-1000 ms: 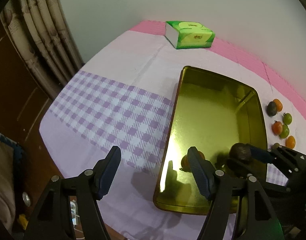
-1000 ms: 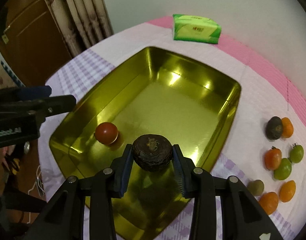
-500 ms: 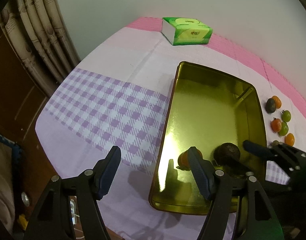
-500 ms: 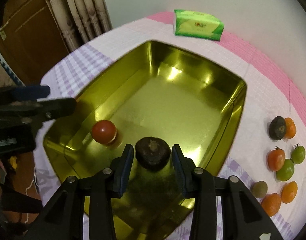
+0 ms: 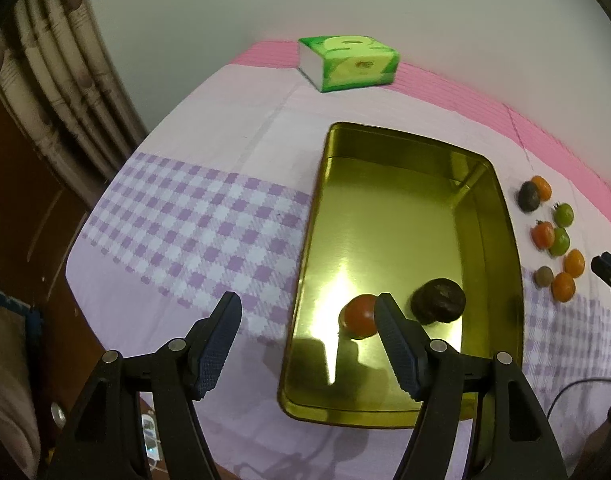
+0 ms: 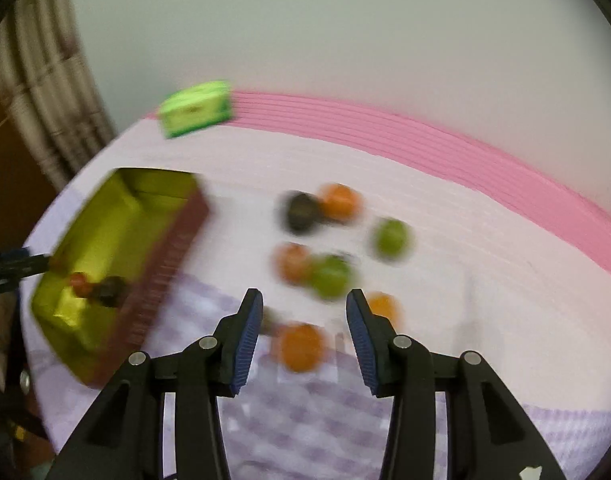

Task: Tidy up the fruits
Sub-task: 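Move the right gripper to the yellow-orange tomato and grasp it, then grasp the small olive-brown fruit with the left gripper while the right gripper holds the yellow tomato, then carry the olive-brown fruit into the tin and open the left gripper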

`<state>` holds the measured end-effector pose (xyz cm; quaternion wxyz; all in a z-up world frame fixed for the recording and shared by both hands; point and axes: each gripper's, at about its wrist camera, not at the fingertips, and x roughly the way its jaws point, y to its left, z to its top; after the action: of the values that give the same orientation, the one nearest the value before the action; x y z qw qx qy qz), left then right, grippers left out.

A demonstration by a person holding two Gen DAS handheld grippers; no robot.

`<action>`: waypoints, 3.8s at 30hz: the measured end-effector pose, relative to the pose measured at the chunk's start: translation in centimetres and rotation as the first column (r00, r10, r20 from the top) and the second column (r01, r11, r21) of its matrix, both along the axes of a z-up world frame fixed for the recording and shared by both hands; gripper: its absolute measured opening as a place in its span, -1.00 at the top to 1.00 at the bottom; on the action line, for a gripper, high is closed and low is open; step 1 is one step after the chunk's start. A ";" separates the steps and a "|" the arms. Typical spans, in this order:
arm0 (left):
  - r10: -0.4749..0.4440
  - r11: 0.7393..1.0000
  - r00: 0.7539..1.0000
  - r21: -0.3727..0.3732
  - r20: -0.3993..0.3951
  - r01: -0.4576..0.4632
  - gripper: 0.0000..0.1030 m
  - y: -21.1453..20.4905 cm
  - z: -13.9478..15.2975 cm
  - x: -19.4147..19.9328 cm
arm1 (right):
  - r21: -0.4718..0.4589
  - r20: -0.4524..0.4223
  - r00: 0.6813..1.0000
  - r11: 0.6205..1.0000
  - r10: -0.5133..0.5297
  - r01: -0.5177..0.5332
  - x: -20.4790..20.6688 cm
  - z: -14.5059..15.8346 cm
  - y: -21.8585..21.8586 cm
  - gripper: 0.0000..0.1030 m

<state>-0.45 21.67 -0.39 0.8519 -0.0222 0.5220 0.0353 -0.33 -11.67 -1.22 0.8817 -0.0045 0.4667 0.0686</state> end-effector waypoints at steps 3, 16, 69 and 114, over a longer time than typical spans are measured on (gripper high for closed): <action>-0.037 0.999 0.999 0.013 0.011 0.037 -0.35 -1.1 0.4 -0.1 | -0.004 -0.030 0.999 1.000 -0.031 0.031 -0.1 -1.5 -2.2 0.20; -0.245 0.969 0.969 -0.021 0.012 0.246 -0.35 -10.6 1.3 0.5 | 0.051 -0.074 0.997 0.998 -0.027 0.031 2.1 -5.2 -3.6 0.21; -0.352 0.933 0.936 -0.077 0.020 0.352 0.45 -18.8 0.3 4.9 | -0.034 0.070 0.980 0.981 -0.186 0.189 -0.7 -6.5 -10.9 0.37; -0.099 0.994 0.987 0.022 -0.130 0.103 0.33 -5.9 -6.3 7.8 | -0.055 0.066 0.982 0.982 -0.179 0.183 -0.5 -6.6 -10.6 0.38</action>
<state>7.31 15.76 -6.73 0.8175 0.0189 0.5757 0.0008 -0.85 -22.23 -7.85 0.8976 0.0091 0.4399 -0.0263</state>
